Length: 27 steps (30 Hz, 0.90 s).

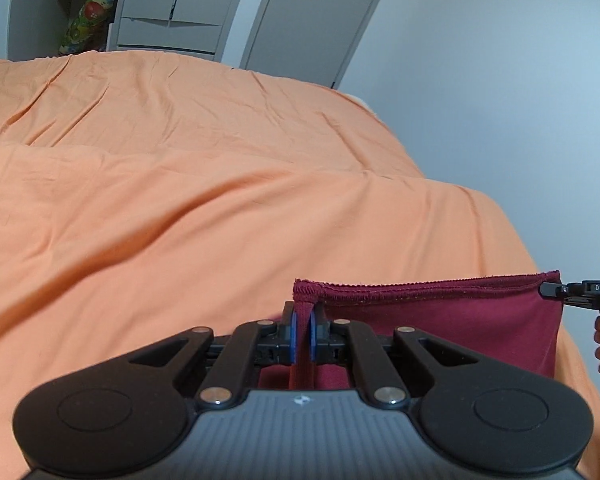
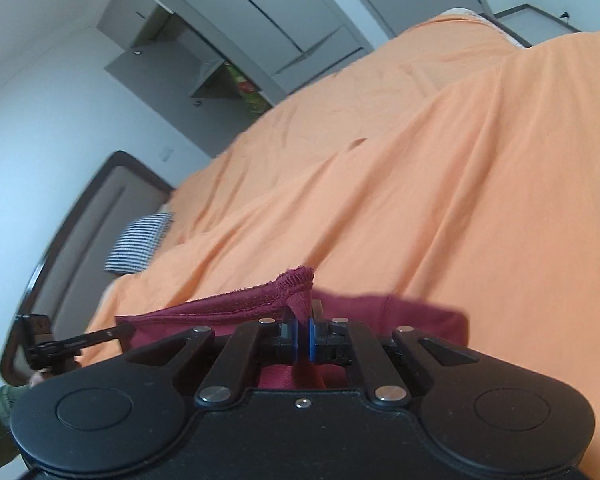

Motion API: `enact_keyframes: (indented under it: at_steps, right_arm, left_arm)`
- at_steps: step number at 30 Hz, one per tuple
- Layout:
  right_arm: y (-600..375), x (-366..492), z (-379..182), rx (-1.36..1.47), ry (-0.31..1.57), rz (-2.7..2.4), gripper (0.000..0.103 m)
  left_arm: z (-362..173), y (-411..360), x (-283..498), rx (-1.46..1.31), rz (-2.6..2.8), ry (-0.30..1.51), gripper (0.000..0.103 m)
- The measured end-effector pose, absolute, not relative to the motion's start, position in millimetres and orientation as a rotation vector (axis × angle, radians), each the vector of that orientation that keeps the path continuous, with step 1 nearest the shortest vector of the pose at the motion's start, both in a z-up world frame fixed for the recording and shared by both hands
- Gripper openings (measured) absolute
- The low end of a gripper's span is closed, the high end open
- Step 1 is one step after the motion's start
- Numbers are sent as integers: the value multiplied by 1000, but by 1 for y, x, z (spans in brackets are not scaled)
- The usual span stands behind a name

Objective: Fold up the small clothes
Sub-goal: 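Lift the hem with both tools and fold it over onto the collar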

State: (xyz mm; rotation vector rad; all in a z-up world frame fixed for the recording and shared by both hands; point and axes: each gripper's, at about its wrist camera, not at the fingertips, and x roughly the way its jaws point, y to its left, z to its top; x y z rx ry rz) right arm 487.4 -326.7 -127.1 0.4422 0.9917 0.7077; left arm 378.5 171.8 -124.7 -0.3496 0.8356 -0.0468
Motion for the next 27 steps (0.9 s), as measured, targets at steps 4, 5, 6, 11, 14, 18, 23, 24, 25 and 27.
enact_keyframes:
  at_steps: [4, 5, 6, 11, 14, 18, 23, 24, 25, 27]
  right_arm:
    - [-307, 516, -156, 396, 1031, 629, 4]
    - [-302, 522, -162, 385, 1039, 614, 4]
    - [-297, 527, -169, 370, 1046, 597, 4]
    - [-278, 538, -202, 304, 1092, 539, 6]
    - [-275, 538, -210, 288, 1084, 500, 24]
    - [-297, 529, -201, 349, 1031, 433, 36]
    - [-339, 489, -184, 434, 1013, 432, 37]
    - [-346, 475, -183, 450, 1018, 451, 37]
    - [-354, 459, -181, 466, 1029, 473, 37]
    - [-365, 427, -180, 489, 1049, 508, 38]
  left_arm:
    - [-153, 168, 409, -324, -4, 880, 6]
    - [-161, 167, 415, -314, 9, 892, 6]
    - [-168, 166, 419, -307, 20, 906, 6]
    - [-202, 155, 430, -238, 85, 989, 7]
    - [-201, 157, 426, -263, 125, 974, 26]
    - [-180, 175, 403, -345, 174, 903, 44]
    - [-158, 180, 331, -372, 188, 875, 42]
    - [-157, 177, 315, -393, 158, 884, 42]
    - [-158, 171, 300, -409, 135, 893, 42]
    - [-162, 159, 271, -441, 82, 926, 42]
